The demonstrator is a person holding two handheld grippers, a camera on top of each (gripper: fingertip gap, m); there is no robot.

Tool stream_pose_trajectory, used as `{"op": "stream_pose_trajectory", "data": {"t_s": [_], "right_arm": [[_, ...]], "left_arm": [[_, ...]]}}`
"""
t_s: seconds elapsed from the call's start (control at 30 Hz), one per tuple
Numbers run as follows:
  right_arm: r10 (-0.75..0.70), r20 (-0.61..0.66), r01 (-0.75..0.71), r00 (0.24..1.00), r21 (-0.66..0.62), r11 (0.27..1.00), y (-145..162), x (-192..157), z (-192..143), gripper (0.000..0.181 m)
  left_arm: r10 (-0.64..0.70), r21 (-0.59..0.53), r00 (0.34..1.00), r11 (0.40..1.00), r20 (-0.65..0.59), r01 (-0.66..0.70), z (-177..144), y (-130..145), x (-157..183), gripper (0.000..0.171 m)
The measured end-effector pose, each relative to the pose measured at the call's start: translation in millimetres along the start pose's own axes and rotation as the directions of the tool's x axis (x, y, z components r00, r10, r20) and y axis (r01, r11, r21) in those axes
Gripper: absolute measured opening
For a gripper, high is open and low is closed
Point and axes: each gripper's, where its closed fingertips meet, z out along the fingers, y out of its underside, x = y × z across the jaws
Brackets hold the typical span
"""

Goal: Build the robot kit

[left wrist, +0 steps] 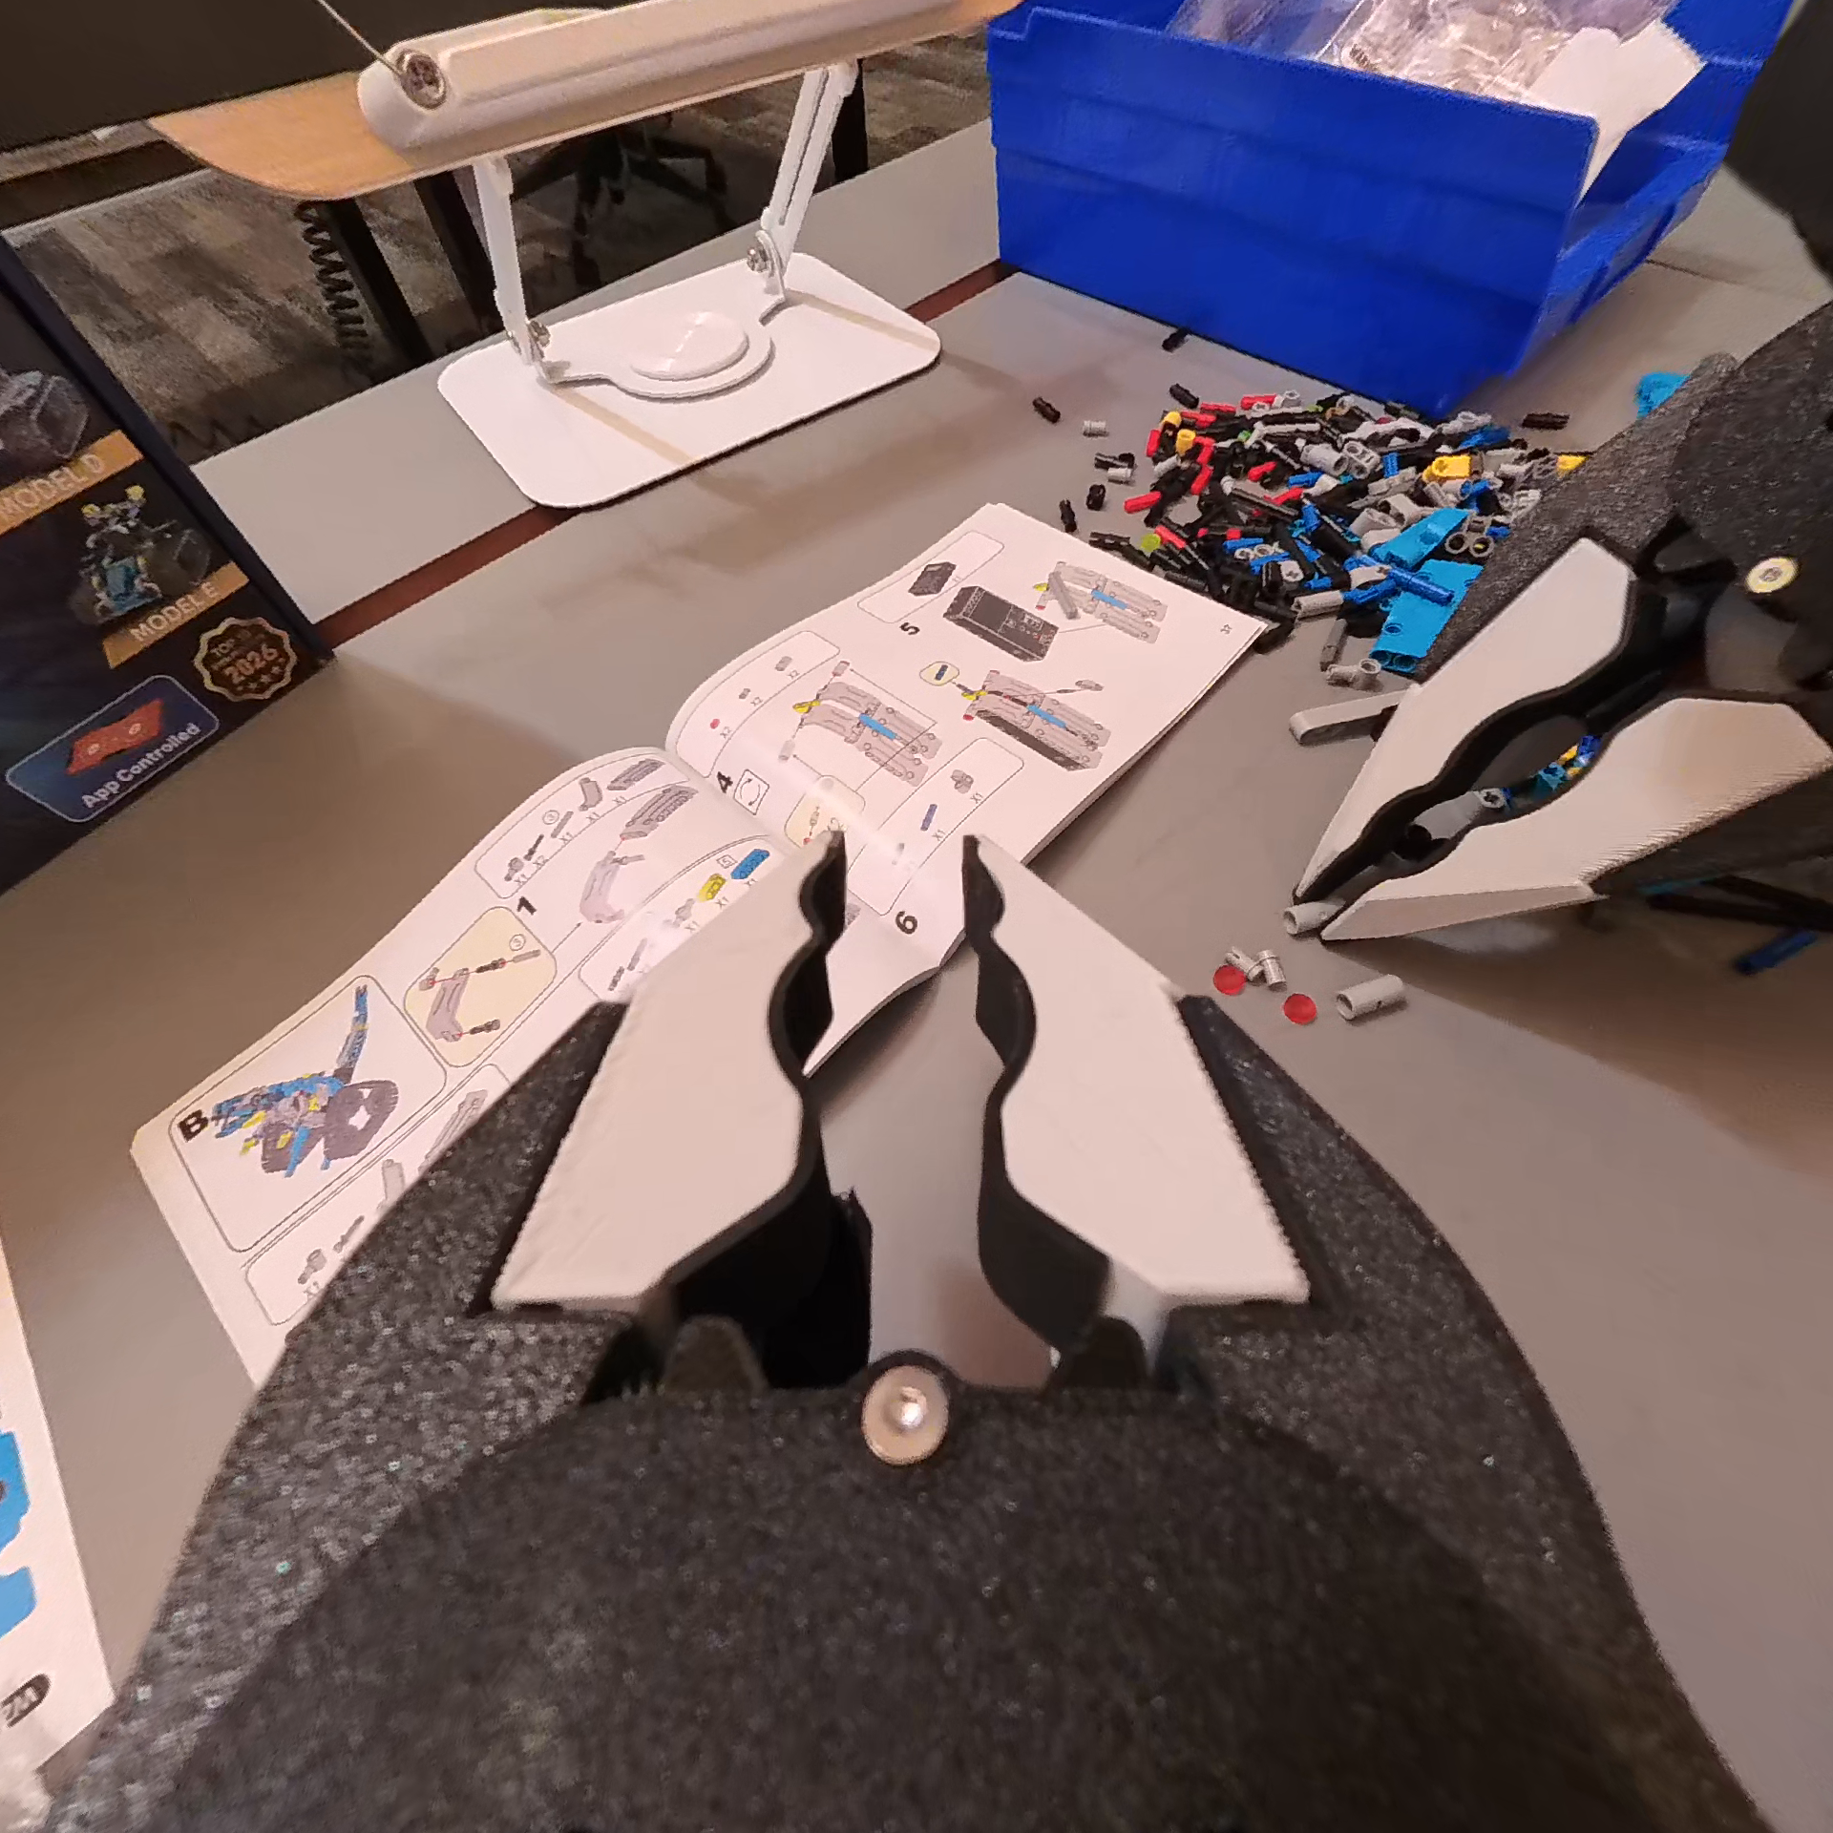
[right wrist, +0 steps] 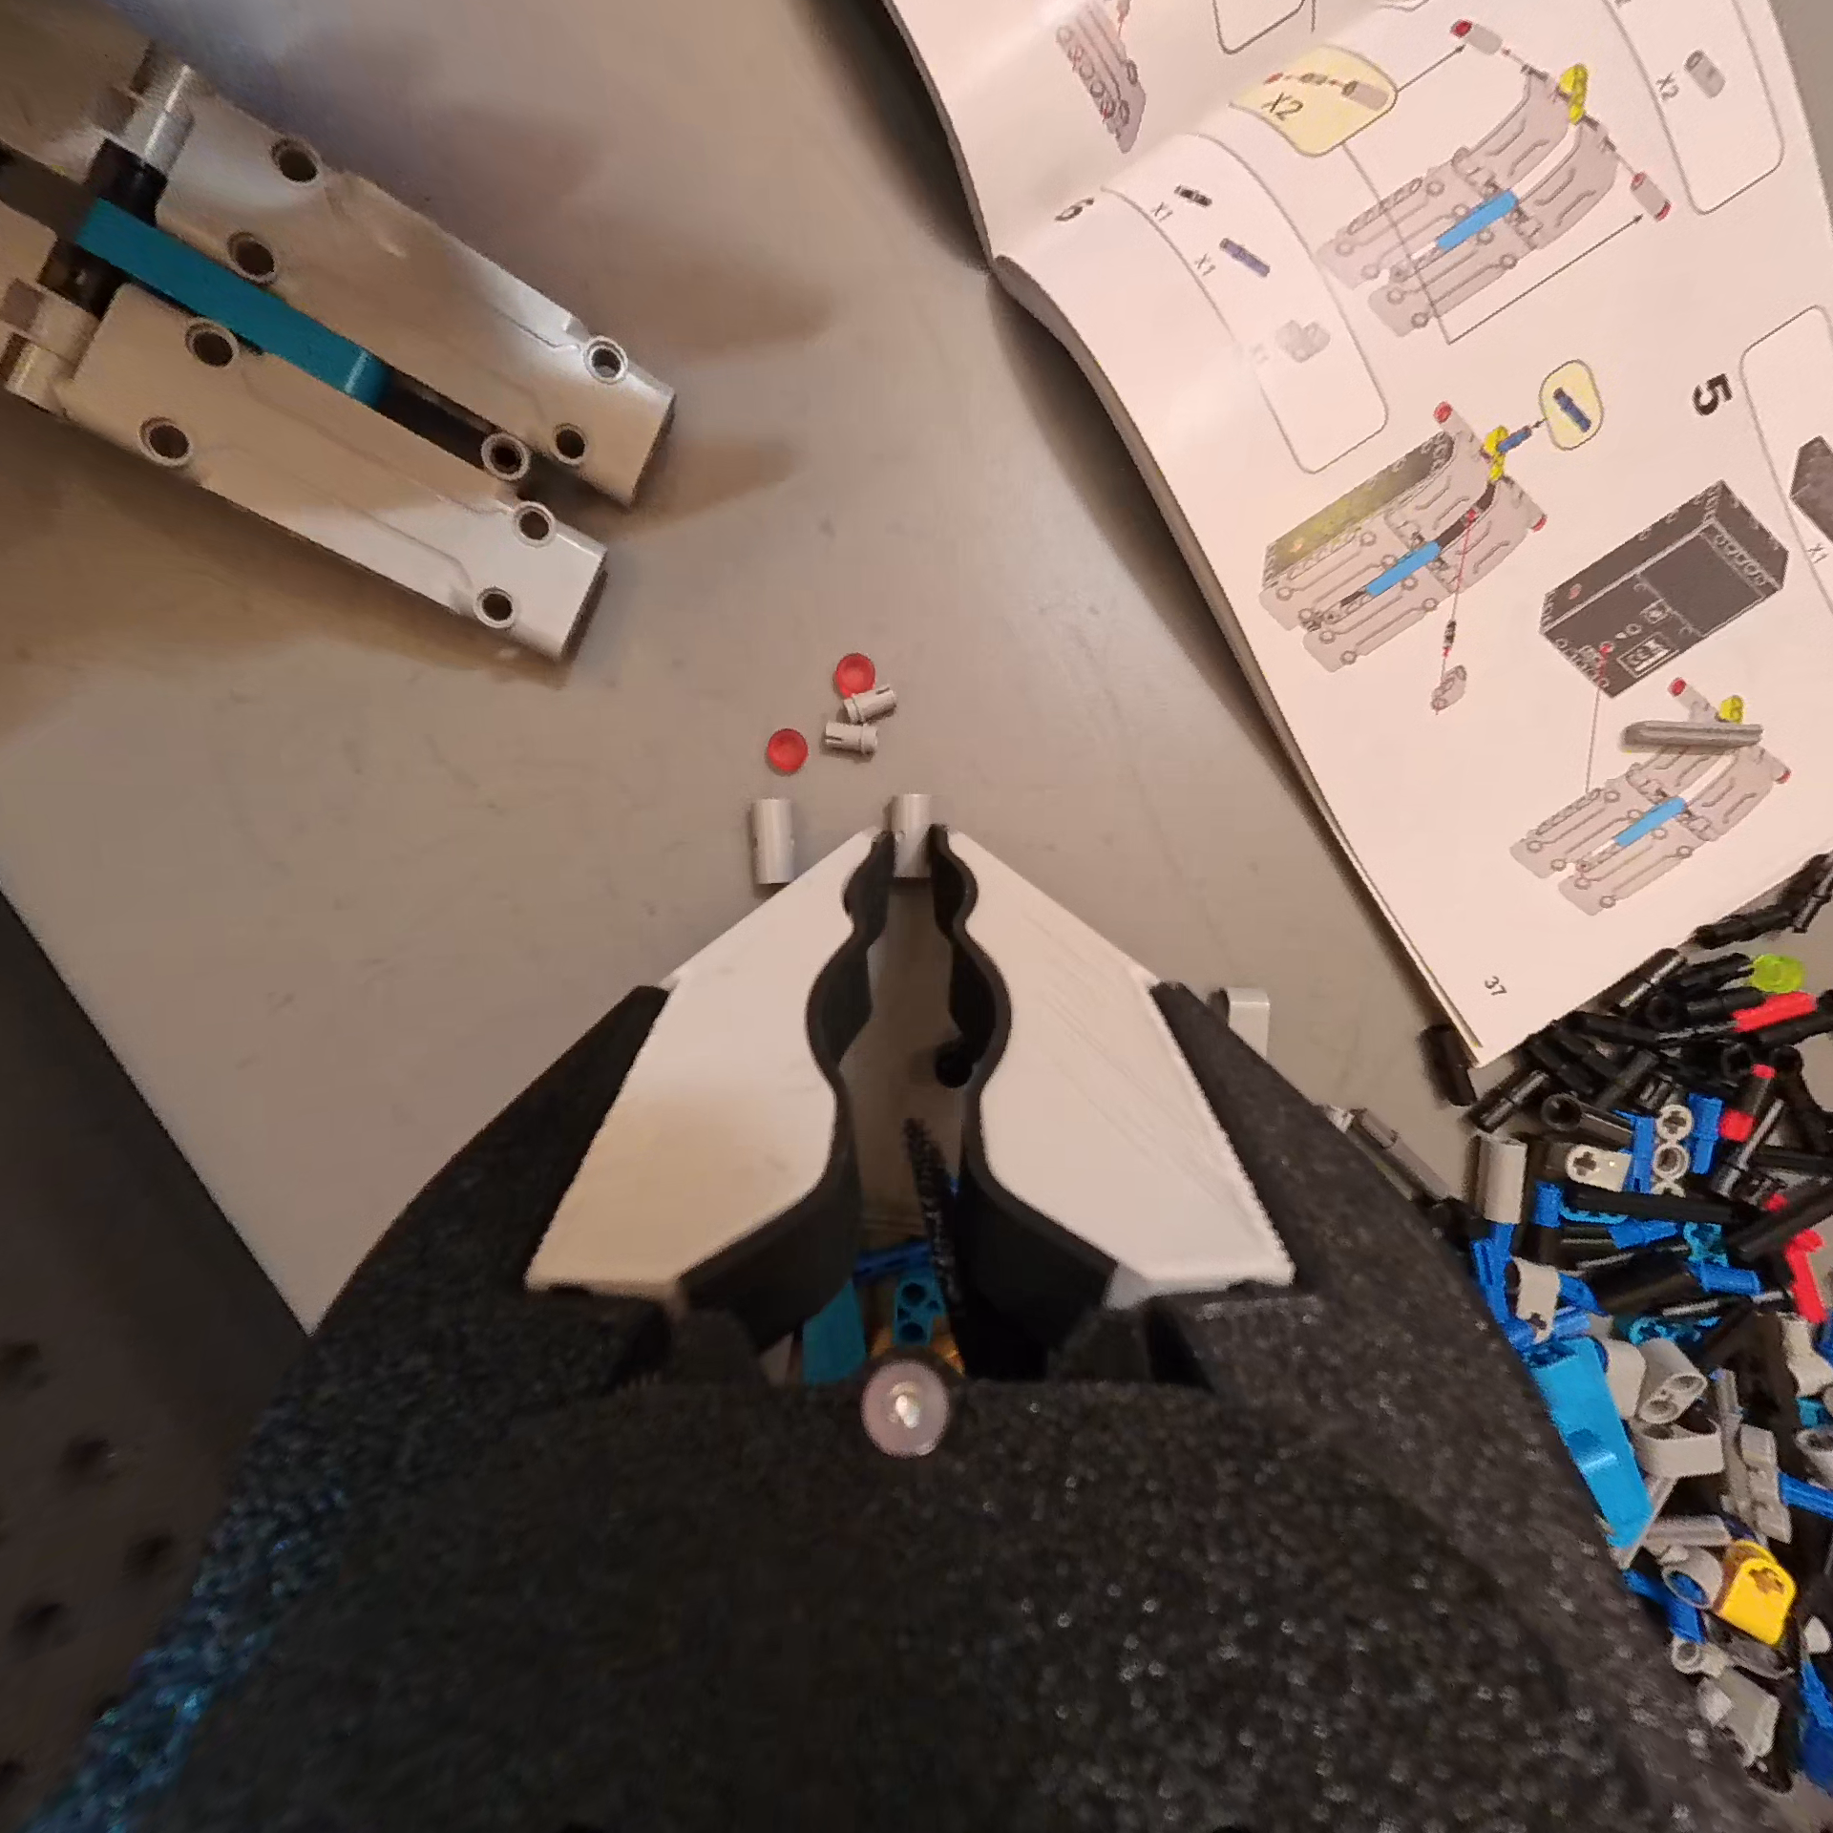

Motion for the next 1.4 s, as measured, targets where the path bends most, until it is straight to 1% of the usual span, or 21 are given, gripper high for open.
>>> {"op": "stream_pose_trajectory", "data": {"t_s": [0.27,0.57,0.73,0.93,1.0,1.13,1.2,1.23,1.4], "right_arm": [[-0.009,-0.006,0.010,1.000,0.003,1.000,0.0,0.3,-0.3,0.007],[-0.023,-0.048,0.023,0.999,0.008,1.000,-0.4,6.8,-1.3,0.019],[-0.009,-0.043,0.010,0.999,0.018,1.000,-0.3,7.5,-1.1,0.020],[0.035,-0.028,-0.034,0.999,0.040,0.999,-0.4,10.6,-0.8,0.028],[0.049,-0.038,-0.048,0.998,0.037,0.998,0.0,12.6,-0.9,0.032],[0.020,-0.074,-0.018,0.997,0.029,0.999,-0.6,12.0,-1.5,0.032],[0.010,-0.088,-0.009,0.996,0.022,1.000,-1.0,12.8,-1.8,0.034],[0.011,-0.084,-0.009,0.996,0.026,1.000,-2.1,11.9,-1.5,0.037],[0.022,-0.053,-0.020,0.998,0.047,0.999,-5.7,8.1,0.0,0.039]], "left_arm": [[0.004,0.002,1.000,1.000,-0.011,-0.004,-1.5,-1.5,2.6,0.022],[0.002,0.004,1.000,1.000,-0.015,-0.002,-1.7,-2.1,3.4,0.022],[0.002,-0.006,1.000,1.000,-0.021,-0.002,-1.3,-0.5,4.7,0.022],[-0.003,0.010,0.999,1.000,-0.038,0.004,-5.9,-4.7,10.1,0.022],[0.003,0.010,0.999,1.000,-0.036,-0.002,-6.0,-3.5,10.8,0.022],[0.001,-0.003,1.000,1.000,-0.030,-0.001,-4.3,0.5,9.1,0.022],[-0.003,-0.008,1.000,1.000,-0.027,0.003,-2.9,2.3,7.5,0.022],[-0.004,-0.014,1.000,1.000,-0.024,0.003,-2.0,3.8,6.5,0.022],[-0.012,-0.031,1.000,0.999,-0.011,0.011,0.7,8.6,1.6,0.022]]}}
